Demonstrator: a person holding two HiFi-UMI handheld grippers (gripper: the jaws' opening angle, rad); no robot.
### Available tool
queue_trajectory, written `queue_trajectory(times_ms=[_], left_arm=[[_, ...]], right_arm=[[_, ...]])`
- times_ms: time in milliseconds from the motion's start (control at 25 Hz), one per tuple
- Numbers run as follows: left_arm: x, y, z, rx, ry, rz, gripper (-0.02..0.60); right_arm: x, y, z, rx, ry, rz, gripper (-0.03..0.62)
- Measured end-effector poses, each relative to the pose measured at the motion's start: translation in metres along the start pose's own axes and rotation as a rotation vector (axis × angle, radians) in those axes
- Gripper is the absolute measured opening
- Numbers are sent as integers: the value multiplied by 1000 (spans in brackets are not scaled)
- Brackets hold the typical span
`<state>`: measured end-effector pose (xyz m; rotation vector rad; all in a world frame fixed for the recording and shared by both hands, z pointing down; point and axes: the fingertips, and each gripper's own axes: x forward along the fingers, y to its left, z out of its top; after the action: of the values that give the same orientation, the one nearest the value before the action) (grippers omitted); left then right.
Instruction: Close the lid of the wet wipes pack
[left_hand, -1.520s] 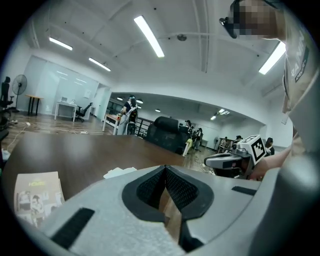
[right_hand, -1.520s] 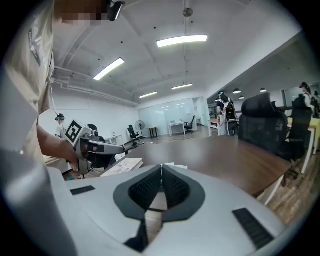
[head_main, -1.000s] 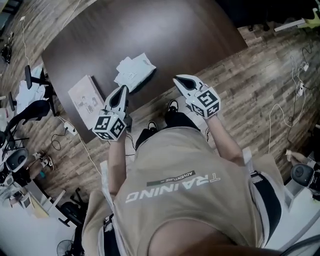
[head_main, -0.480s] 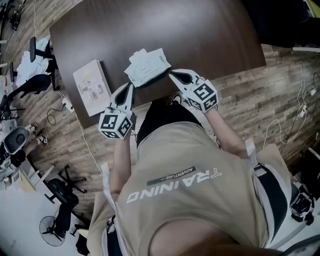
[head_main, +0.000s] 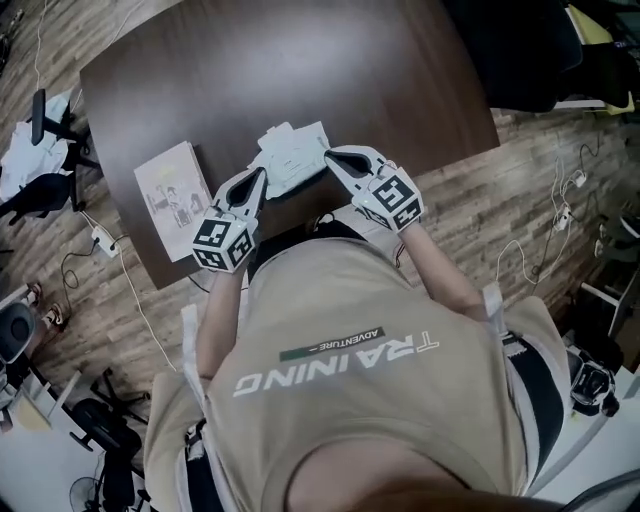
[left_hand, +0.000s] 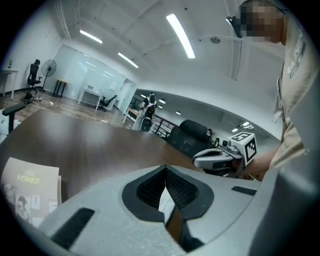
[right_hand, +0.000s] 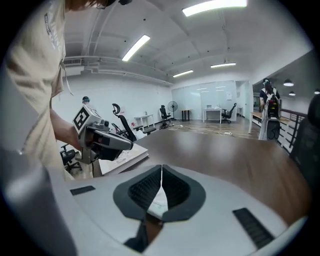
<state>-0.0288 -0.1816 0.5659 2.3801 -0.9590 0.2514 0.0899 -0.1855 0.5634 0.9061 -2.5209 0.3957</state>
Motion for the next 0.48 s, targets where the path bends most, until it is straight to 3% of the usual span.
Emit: queue_trajectory(times_ms=[280,480], left_arm=[[14,26,7,17,41,-70,5],[15,34,9,125,51,-27,5]], right_arm=[[20,-16,7,-26,64,-55,15],[32,-26,26,-91,24,-86,15]])
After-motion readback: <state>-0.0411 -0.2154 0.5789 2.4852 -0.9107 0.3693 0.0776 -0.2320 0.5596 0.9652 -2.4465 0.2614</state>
